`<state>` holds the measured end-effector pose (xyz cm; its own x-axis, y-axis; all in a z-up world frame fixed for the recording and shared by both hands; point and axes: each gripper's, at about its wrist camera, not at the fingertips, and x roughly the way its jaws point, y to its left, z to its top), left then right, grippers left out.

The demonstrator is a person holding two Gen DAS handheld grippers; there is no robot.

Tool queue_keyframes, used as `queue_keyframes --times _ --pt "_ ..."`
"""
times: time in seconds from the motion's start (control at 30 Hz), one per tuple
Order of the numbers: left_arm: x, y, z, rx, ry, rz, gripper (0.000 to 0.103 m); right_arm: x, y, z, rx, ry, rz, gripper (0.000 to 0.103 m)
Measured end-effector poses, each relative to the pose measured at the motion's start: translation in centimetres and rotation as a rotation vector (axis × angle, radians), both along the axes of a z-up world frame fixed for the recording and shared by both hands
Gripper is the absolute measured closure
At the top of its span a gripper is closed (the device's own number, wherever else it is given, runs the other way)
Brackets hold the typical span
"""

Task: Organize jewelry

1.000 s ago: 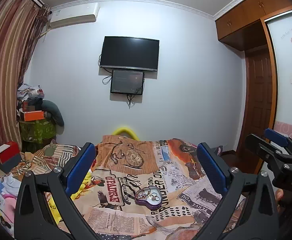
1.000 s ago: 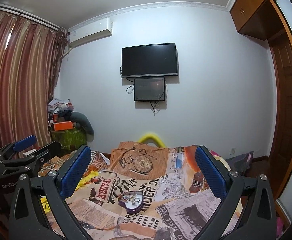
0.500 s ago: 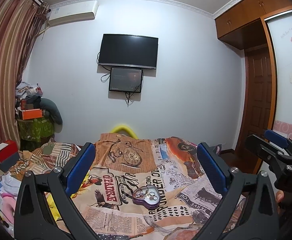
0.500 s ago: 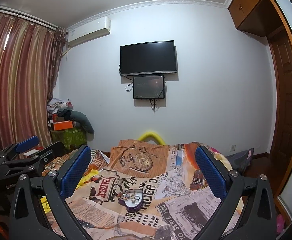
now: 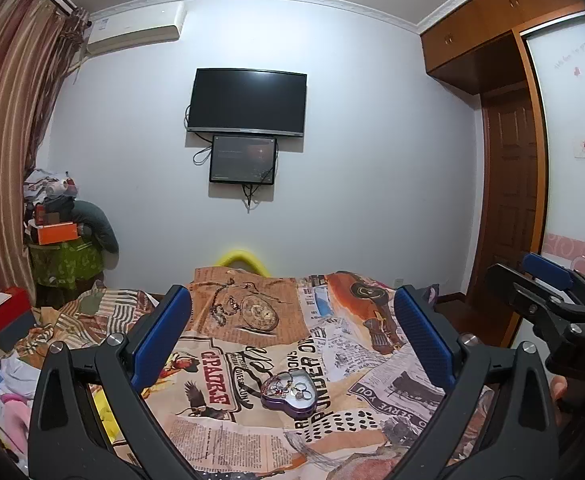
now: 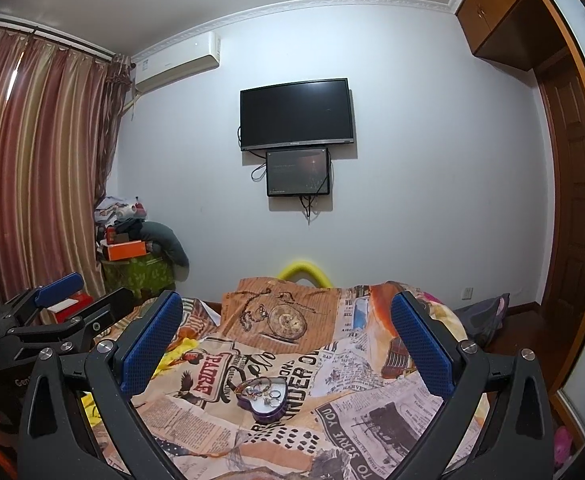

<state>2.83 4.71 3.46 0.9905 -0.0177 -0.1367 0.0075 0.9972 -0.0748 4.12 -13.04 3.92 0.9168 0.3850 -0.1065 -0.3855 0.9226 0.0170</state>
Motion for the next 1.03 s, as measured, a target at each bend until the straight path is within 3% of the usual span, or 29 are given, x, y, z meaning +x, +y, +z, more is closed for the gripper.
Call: queue_keyframes --times 0.27,0.77,1.03 --pt "0.04 -0.41 -0.09 0.025 0.003 -0.013 0.001 0.08 -0.2 -0.13 0.002 -0.001 -0.005 0.0" --pt "0.12 0.26 -0.04 -0.023 0.003 -0.011 0.001 0.21 -0.22 -0.39 -0.004 0.004 -0.014 0.0" --pt "0.24 -0.08 -0.43 -0.002 0.012 -0.026 0.001 0.51 -0.19 -0.53 -0.005 0.015 -0.011 0.0"
